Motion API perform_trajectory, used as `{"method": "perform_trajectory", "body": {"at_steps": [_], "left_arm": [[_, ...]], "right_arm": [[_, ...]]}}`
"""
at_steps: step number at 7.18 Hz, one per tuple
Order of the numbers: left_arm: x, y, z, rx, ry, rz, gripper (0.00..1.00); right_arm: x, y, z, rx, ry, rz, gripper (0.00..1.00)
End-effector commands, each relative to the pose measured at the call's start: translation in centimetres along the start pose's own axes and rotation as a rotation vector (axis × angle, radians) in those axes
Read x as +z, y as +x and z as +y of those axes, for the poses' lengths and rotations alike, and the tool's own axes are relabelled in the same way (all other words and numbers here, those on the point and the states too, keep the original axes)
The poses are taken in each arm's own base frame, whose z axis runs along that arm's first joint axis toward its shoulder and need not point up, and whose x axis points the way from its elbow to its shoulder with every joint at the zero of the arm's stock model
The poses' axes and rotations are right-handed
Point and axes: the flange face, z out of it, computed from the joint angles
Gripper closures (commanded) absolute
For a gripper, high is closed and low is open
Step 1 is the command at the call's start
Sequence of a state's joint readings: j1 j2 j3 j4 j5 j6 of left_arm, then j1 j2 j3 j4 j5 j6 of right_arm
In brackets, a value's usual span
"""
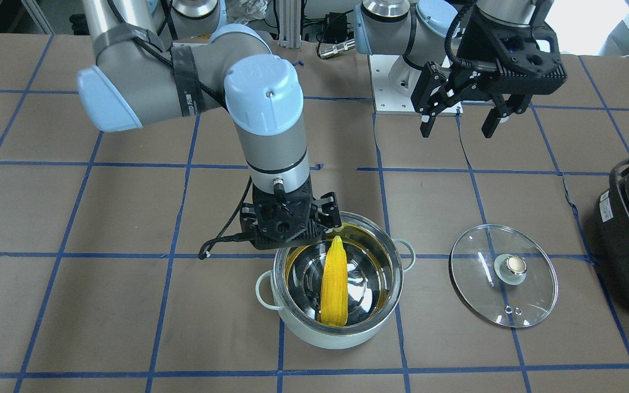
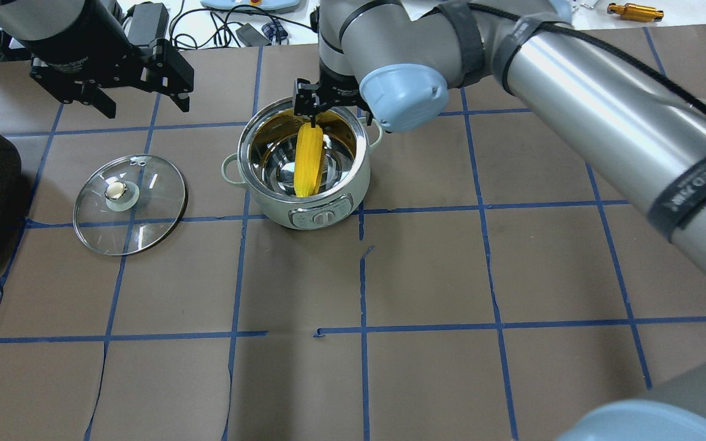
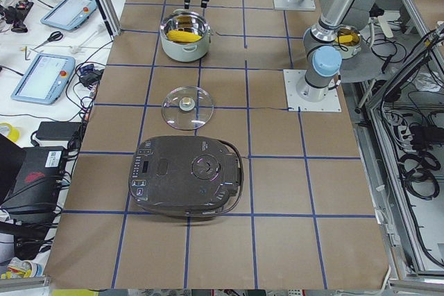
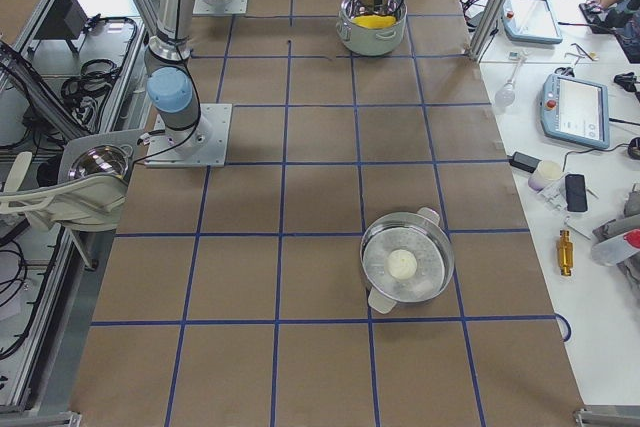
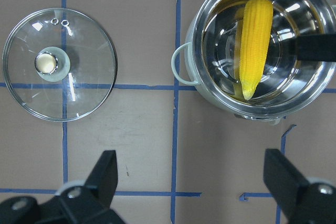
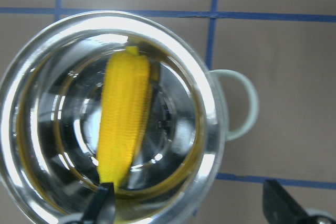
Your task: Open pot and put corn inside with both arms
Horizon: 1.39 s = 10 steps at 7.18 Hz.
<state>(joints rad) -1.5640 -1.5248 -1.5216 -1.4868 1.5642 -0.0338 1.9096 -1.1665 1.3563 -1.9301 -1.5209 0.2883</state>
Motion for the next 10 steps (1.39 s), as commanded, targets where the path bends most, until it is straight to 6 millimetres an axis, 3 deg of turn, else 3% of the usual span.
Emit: {"method": "perform_trajectory", "body": {"at_steps": [1, 3, 4, 5, 7, 10], "left_arm": [[0.1, 0.0, 0.0, 0.001, -0.001, 0.000, 0.00], [0.0, 0.0, 0.0, 0.001, -0.001, 0.000, 0.00], [0.1, 0.0, 0.0, 0.001, -0.003, 0.000, 0.00], [0.1, 0.0, 0.0, 0.001, -0.003, 0.000, 0.00], [0.1, 0.0, 0.0, 0.001, -0.003, 0.000, 0.00], [0.1, 0.0, 0.0, 0.001, -0.003, 0.000, 0.00]], "right_arm": [[-6.4, 7.8, 3.6, 0.048, -0.026, 0.065, 0.00], [-9.6, 12.6, 8.1, 0.002, -0.053, 0.125, 0.00], [-11.5, 13.9, 9.6, -0.026, -0.087, 0.158, 0.00], [-12.4, 14.3, 10.0, -0.020, -0.078, 0.158, 0.00], [-14.5, 15.3, 8.7, 0.005, -0.036, 0.148, 0.00], [-14.8, 15.6, 8.2, 0.020, -0.020, 0.115, 0.00]]}}
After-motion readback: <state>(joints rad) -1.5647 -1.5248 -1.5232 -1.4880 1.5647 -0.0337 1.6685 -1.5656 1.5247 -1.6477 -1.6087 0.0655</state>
